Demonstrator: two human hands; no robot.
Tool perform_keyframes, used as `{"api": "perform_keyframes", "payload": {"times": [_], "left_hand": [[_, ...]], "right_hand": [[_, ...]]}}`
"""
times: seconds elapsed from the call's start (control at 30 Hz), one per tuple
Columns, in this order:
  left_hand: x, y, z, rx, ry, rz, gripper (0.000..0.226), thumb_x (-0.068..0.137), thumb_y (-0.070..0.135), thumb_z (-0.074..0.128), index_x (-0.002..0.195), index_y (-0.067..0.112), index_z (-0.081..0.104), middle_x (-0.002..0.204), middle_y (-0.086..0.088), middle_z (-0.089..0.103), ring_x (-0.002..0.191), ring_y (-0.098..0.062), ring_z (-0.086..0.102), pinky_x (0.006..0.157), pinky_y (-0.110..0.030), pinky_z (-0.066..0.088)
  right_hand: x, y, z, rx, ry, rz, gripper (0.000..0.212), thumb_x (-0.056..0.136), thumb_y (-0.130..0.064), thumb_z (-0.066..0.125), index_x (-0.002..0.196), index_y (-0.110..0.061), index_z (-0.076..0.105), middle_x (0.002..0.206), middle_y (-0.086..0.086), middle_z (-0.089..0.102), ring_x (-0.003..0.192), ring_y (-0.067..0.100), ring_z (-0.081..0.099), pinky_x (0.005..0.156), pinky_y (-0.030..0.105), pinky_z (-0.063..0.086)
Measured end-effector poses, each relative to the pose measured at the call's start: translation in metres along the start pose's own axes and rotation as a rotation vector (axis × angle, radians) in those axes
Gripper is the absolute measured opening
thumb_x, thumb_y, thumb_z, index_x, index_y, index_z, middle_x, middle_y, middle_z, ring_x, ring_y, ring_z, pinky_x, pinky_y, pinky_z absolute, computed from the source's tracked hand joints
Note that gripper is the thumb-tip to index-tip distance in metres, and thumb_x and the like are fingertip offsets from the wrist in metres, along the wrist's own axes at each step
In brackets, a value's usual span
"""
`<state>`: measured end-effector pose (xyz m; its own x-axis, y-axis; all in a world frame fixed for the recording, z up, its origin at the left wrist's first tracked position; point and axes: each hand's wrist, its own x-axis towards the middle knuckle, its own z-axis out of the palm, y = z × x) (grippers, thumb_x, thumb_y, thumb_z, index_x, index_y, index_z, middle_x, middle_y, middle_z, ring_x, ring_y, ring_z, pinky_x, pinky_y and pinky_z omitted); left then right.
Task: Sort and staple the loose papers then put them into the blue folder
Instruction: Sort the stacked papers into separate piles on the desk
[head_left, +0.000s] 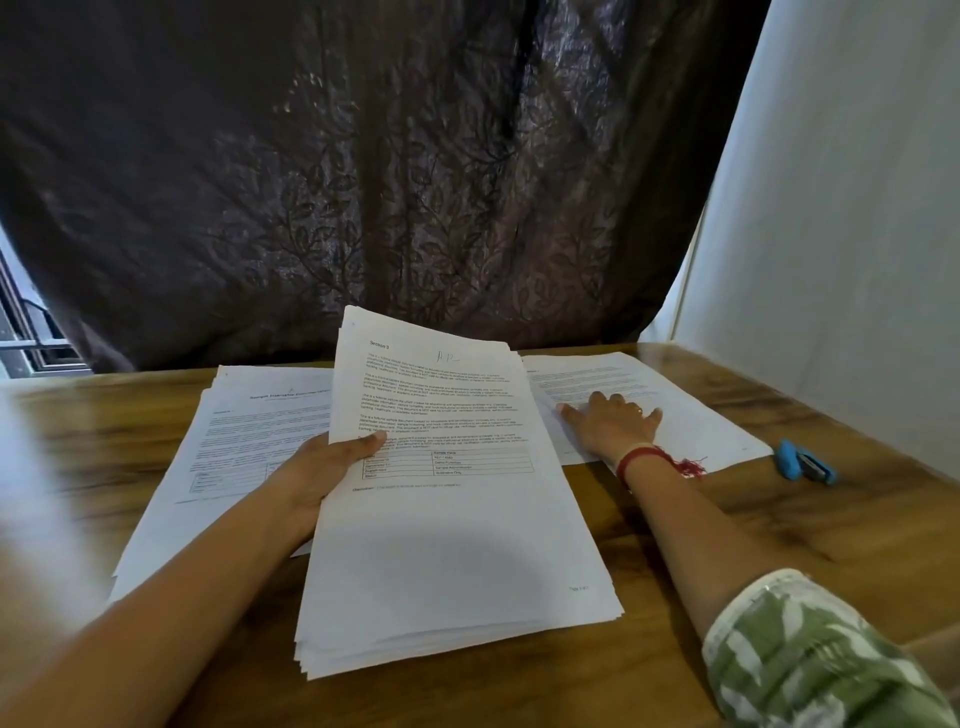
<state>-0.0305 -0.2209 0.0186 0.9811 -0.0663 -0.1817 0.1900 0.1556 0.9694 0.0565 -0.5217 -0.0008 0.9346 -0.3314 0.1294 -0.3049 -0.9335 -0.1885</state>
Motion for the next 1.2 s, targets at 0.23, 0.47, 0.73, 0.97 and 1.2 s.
{"api": "perform_keyframes", "payload": {"times": [0.23, 0.47, 0.73, 0.97, 1.2], "left_hand": [[0.004, -0.003, -0.004, 0.001, 0.000, -0.004, 0.027, 0.093, 0.013, 0.062, 0.119, 0.019, 0.060, 0.110, -0.010, 0.070, 0.096, -0.031, 0.068, 0.061, -0.037, 0.061], [0.006, -0.003, -0.004, 0.001, -0.008, -0.006, 0.026, 0.092, 0.011, 0.062, 0.117, 0.019, 0.061, 0.109, -0.010, 0.070, 0.096, -0.031, 0.068, 0.062, -0.037, 0.060], [0.003, 0.001, -0.013, -0.095, -0.003, 0.023, 0.021, 0.093, 0.011, 0.061, 0.112, 0.020, 0.062, 0.107, -0.010, 0.071, 0.095, -0.031, 0.068, 0.057, -0.035, 0.061], [-0.004, 0.011, -0.027, -0.109, 0.056, 0.088, 0.020, 0.094, 0.015, 0.061, 0.112, 0.024, 0.060, 0.110, -0.009, 0.069, 0.098, -0.030, 0.067, 0.063, -0.037, 0.059], [-0.009, 0.009, -0.030, -0.074, 0.052, 0.105, 0.028, 0.095, 0.020, 0.060, 0.123, 0.021, 0.058, 0.116, -0.009, 0.069, 0.100, -0.030, 0.067, 0.061, -0.035, 0.060]], "right_hand": [[0.007, 0.009, 0.002, 0.119, -0.040, 0.066, 0.069, 0.092, -0.069, 0.029, 0.142, -0.021, 0.037, 0.153, 0.008, 0.033, 0.139, 0.035, 0.032, 0.114, 0.060, 0.011], [0.005, 0.005, 0.004, 0.111, -0.026, 0.074, 0.068, 0.093, -0.068, 0.028, 0.140, -0.020, 0.041, 0.152, 0.009, 0.036, 0.139, 0.034, 0.033, 0.115, 0.057, 0.012], [-0.046, -0.053, -0.050, 1.133, -0.184, -0.071, 0.047, 0.096, -0.060, 0.037, 0.105, -0.021, 0.061, 0.110, -0.002, 0.065, 0.102, 0.022, 0.061, 0.094, 0.037, 0.048], [-0.076, -0.069, -0.038, 1.307, -0.204, -0.017, 0.021, 0.078, -0.014, 0.080, 0.087, -0.003, 0.064, 0.094, 0.013, 0.073, 0.085, 0.030, 0.071, 0.084, 0.044, 0.058], [-0.072, -0.074, -0.021, 1.172, -0.083, -0.041, 0.023, 0.097, -0.022, 0.057, 0.078, -0.011, 0.064, 0.088, 0.001, 0.069, 0.084, 0.021, 0.066, 0.075, 0.030, 0.053]]}}
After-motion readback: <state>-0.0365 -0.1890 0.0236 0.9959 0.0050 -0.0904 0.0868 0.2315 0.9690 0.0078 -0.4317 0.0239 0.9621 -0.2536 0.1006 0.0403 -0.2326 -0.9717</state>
